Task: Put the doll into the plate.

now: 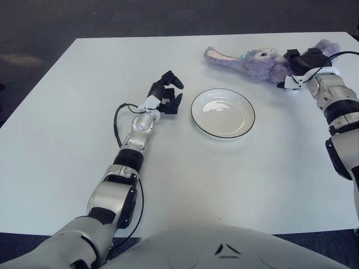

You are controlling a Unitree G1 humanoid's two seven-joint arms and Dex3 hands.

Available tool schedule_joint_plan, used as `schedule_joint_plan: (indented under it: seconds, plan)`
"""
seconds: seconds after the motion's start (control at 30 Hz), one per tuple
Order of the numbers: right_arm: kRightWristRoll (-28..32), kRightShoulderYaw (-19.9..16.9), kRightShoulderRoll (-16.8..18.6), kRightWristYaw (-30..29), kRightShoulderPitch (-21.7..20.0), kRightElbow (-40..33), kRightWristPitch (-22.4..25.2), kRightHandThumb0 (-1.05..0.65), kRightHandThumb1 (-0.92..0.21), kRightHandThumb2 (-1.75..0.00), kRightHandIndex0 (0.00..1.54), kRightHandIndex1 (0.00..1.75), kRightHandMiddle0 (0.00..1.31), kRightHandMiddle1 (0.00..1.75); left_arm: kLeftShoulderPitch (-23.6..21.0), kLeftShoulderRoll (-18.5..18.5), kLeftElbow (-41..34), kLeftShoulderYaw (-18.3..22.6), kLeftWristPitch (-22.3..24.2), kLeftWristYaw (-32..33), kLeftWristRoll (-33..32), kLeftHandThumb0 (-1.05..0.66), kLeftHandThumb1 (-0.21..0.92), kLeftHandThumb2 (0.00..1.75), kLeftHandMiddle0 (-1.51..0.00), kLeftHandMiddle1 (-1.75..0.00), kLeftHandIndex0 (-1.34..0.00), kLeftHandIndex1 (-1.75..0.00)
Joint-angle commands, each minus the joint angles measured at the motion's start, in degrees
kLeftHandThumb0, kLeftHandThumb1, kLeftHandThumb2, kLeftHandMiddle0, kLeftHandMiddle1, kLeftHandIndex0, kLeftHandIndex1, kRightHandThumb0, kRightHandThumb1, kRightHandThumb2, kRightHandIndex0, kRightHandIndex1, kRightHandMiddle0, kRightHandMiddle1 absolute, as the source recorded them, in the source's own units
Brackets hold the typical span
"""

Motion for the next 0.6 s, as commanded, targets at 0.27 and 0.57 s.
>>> schedule_joint_plan:
  seconds: [0.27, 0.57]
  plan:
    - [1.4, 1.8, 2.3, 2.0, 2.9, 3.1, 1.4, -1.05, -0.92, -0.4, 0.11, 1.1, 0.0, 0.61, 6.3, -0.4, 2.1, -0.7, 0.2, 0.6, 0.8, -0.44, 0.44, 1.16, -1.15, -1.75, -0.51, -1.75]
    - [1.9, 2.8, 2.8, 2.8, 4.7, 4.4, 1.6, -1.02, -0.92, -0.37, 0.12, 1.26, 0.0, 0.68, 6.6, -0.2, 1.5, -1.0, 0.4, 0.6, 1.1, -0.44, 0.44, 1.16, -1.13, -1.75, -0.51, -1.75]
